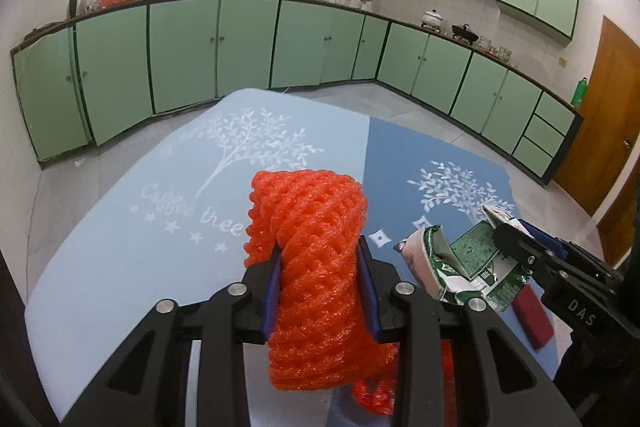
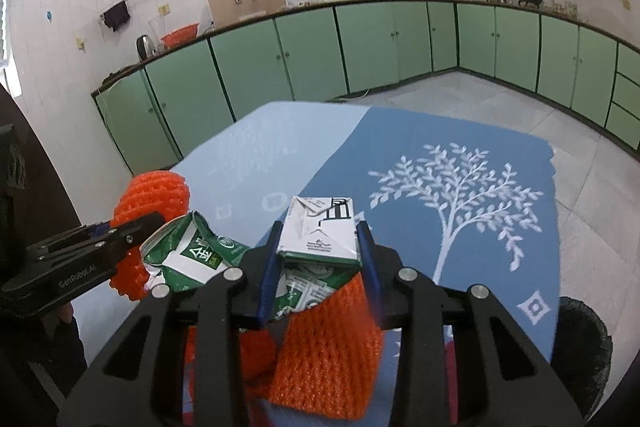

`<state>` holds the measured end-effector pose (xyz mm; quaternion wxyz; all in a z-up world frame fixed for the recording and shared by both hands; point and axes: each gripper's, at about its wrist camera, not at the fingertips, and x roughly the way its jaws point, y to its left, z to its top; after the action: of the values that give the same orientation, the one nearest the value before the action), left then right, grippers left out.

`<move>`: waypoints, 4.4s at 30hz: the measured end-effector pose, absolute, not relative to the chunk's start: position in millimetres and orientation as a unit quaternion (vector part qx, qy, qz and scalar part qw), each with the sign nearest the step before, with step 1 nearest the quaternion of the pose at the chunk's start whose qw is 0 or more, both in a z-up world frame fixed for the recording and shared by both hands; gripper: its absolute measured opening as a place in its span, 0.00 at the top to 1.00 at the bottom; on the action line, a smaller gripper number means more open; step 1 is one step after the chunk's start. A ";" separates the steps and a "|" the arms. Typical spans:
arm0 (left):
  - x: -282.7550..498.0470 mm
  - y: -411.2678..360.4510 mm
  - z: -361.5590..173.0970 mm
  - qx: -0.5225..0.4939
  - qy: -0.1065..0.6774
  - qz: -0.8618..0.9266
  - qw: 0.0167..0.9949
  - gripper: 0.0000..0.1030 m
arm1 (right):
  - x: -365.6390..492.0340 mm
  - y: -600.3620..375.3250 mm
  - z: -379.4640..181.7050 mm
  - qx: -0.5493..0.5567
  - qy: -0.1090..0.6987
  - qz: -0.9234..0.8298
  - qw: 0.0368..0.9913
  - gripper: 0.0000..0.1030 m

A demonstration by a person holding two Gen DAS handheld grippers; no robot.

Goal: Collect trash
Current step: 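Carry the foam net and milk carton over the black bin and release both, then move both grippers back over the table toward the red bag and pad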

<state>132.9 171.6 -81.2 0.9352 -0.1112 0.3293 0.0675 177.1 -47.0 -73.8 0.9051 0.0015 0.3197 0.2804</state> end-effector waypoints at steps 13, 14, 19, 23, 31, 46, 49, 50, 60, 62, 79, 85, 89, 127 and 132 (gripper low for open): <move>122.1 133.6 -46.7 -0.101 0.302 0.022 0.948 0.68 | 150.2 -108.9 -35.8 0.010 0.277 0.239 0.931 0.66; 121.7 128.0 -44.9 -0.100 0.302 0.015 0.948 0.68 | 149.0 -114.4 -34.3 0.011 0.274 0.235 0.932 0.66; 123.1 98.1 -38.9 -0.095 0.302 -0.020 0.948 0.68 | 138.1 -152.8 -26.8 0.014 0.264 0.207 0.942 0.66; 124.6 70.8 -34.9 -0.084 0.300 -0.046 0.949 0.68 | 130.5 -184.4 -24.5 0.018 0.259 0.180 0.949 0.66; 131.5 9.8 -29.1 -0.065 0.299 -0.106 0.946 0.68 | 110.7 -252.0 -23.2 0.020 0.252 0.120 0.960 0.66; 148.9 -106.5 -46.7 -0.030 0.307 -0.199 0.930 0.67 | 89.1 -361.8 -54.6 0.048 0.263 0.017 0.963 0.66; 154.6 -128.5 -52.7 -0.022 0.310 -0.214 0.926 0.67 | 88.4 -375.7 -64.6 0.049 0.269 0.001 0.962 0.66; 156.7 -136.9 -55.6 -0.020 0.312 -0.219 0.924 0.67 | 88.4 -380.2 -68.3 0.048 0.272 -0.003 0.961 0.66; 181.5 -176.6 -84.5 -0.005 0.338 -0.232 0.912 0.67 | 111.9 -417.3 -112.6 0.058 0.304 -0.039 0.950 0.66; 187.7 -181.4 -89.4 -0.004 0.342 -0.231 0.911 0.67 | 117.3 -419.4 -119.1 0.064 0.310 -0.039 0.948 0.66; 217.9 -192.6 -114.0 -0.006 0.369 -0.228 0.901 0.33 | 143.8 -433.7 -150.7 0.088 0.338 -0.057 0.935 0.24; 207.0 -174.0 -98.3 -0.014 0.357 -0.220 0.908 0.26 | 130.8 -434.0 -137.5 0.117 0.319 -0.071 0.938 0.09; 193.8 -156.7 -81.2 -0.014 0.338 -0.211 0.917 0.22 | 119.8 -421.9 -120.6 0.123 0.302 -0.060 0.944 0.08; 98.5 84.4 -77.8 -0.038 0.313 0.003 0.949 0.19 | 101.3 -174.1 -87.1 0.036 0.271 0.134 0.953 0.07; 100.3 95.2 -89.9 -0.033 0.323 0.013 0.946 0.19 | 107.7 -162.6 -93.5 0.032 0.277 0.140 0.950 0.07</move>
<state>100.3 95.2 -89.9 0.9458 -0.0335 0.3228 0.0132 107.7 -162.6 -93.5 0.9501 0.0325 0.2771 0.1398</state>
